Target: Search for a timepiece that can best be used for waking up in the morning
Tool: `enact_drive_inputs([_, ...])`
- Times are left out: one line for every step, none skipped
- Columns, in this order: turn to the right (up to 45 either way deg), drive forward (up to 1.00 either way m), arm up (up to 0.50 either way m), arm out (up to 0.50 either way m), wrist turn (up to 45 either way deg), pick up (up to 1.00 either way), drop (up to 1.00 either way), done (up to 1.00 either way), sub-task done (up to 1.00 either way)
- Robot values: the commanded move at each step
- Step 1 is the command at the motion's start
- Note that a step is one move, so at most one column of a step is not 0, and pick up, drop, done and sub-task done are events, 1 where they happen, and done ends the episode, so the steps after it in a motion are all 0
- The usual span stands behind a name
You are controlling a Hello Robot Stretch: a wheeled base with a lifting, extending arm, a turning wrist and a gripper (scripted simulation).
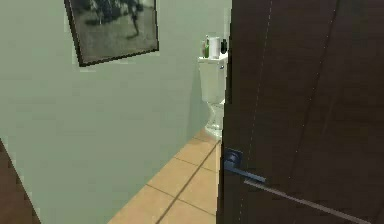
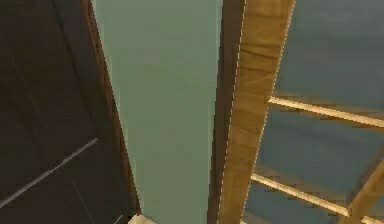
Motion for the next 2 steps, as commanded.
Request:
enact_drive_inputs([0.0,0.3,0.0,0.0,0.0,0.0,0.0,0.0,0.0])
enact_drive_inputs([-45.0,0.0,0.0,0.0,0.0,0.0,0.0,0.0,0.0])
